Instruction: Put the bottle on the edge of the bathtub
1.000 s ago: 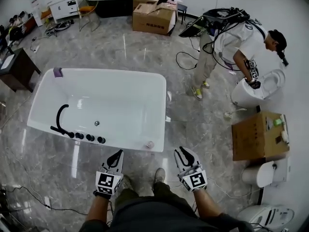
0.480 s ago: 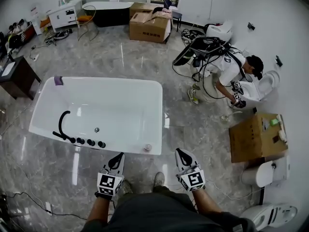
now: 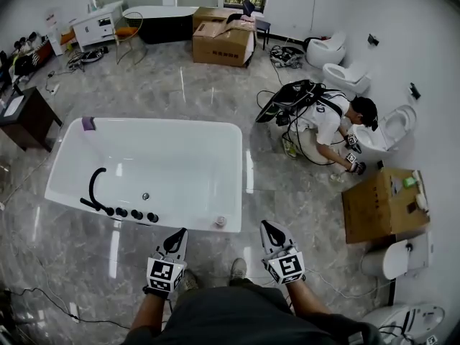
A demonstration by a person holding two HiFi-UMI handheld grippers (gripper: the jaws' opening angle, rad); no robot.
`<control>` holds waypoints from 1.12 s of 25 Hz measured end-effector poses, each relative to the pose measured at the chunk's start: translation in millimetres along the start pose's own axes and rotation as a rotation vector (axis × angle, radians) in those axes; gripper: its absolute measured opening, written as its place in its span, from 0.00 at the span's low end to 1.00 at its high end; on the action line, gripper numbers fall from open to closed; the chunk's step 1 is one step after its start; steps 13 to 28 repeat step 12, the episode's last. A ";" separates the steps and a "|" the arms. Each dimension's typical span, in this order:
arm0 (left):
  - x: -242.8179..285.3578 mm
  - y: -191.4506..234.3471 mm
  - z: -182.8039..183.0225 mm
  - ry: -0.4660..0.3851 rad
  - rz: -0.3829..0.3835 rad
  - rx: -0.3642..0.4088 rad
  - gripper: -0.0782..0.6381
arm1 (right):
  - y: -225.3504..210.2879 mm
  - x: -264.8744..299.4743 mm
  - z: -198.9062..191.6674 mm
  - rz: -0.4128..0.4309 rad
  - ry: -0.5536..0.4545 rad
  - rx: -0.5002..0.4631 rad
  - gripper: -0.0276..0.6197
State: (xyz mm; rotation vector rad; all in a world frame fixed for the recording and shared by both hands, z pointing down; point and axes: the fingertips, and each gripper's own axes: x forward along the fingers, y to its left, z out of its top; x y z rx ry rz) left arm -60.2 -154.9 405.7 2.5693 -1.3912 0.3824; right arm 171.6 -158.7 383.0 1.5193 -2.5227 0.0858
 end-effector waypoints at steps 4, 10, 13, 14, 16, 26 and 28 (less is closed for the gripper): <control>1.7 0.6 2.0 -0.002 0.001 0.001 0.11 | -1.2 4.1 3.1 0.005 -0.001 -0.003 0.04; 2.2 0.5 4.5 0.003 0.009 0.003 0.11 | -5.2 5.1 6.9 0.009 -0.007 -0.003 0.04; 1.4 2.5 5.3 0.001 0.012 0.002 0.11 | -4.3 6.1 7.4 0.009 -0.007 -0.004 0.04; 1.4 2.5 5.3 0.001 0.012 0.002 0.11 | -4.3 6.1 7.4 0.009 -0.007 -0.004 0.04; 1.4 2.5 5.3 0.001 0.012 0.002 0.11 | -4.3 6.1 7.4 0.009 -0.007 -0.004 0.04; 1.4 2.5 5.3 0.001 0.012 0.002 0.11 | -4.3 6.1 7.4 0.009 -0.007 -0.004 0.04; 1.4 2.5 5.3 0.001 0.012 0.002 0.11 | -4.3 6.1 7.4 0.009 -0.007 -0.004 0.04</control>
